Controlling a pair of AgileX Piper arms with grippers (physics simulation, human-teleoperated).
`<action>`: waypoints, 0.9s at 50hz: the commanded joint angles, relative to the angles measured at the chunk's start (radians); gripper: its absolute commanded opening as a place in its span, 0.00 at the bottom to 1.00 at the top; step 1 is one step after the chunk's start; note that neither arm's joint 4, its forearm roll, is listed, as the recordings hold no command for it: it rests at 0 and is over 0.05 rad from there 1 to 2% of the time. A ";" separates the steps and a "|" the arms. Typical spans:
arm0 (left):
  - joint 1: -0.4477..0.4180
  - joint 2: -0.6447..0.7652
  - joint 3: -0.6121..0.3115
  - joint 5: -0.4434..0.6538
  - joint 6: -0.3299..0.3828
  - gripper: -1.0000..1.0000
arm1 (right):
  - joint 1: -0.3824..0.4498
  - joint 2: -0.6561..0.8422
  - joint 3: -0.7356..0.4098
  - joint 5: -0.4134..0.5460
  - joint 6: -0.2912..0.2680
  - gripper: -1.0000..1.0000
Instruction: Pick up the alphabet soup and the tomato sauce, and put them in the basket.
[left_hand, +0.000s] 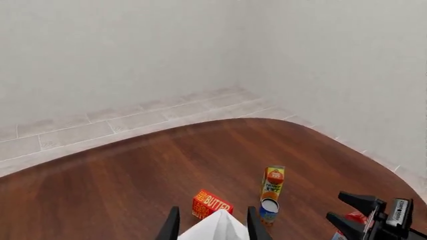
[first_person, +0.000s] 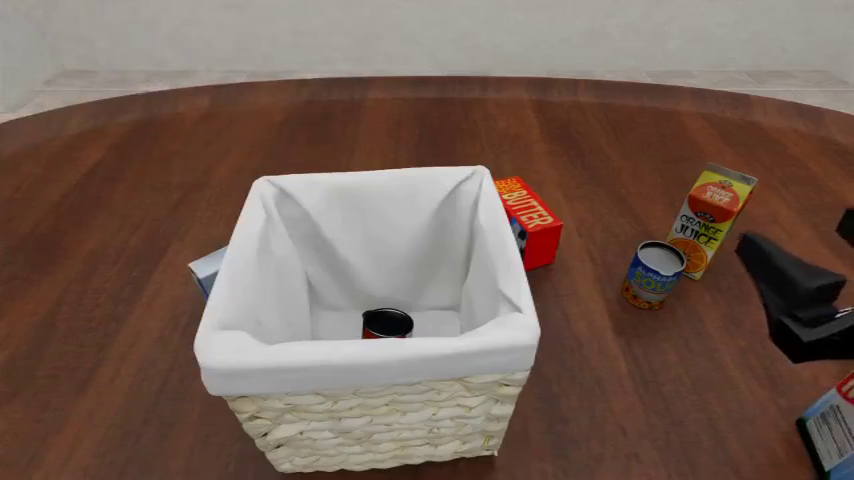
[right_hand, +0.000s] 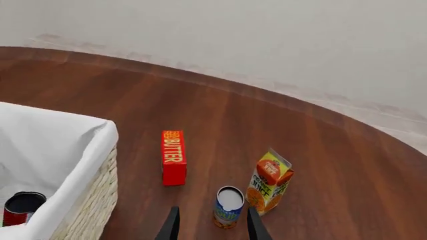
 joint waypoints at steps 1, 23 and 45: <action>-0.006 -0.002 -0.011 0.000 0.002 1.00 | 0.014 0.093 -0.036 0.002 -0.025 1.00; -0.016 0.021 -0.030 -0.005 0.012 1.00 | 0.006 0.246 -0.085 -0.002 -0.079 1.00; -0.013 0.021 -0.029 0.001 0.012 1.00 | -0.073 0.437 -0.099 -0.103 -0.097 1.00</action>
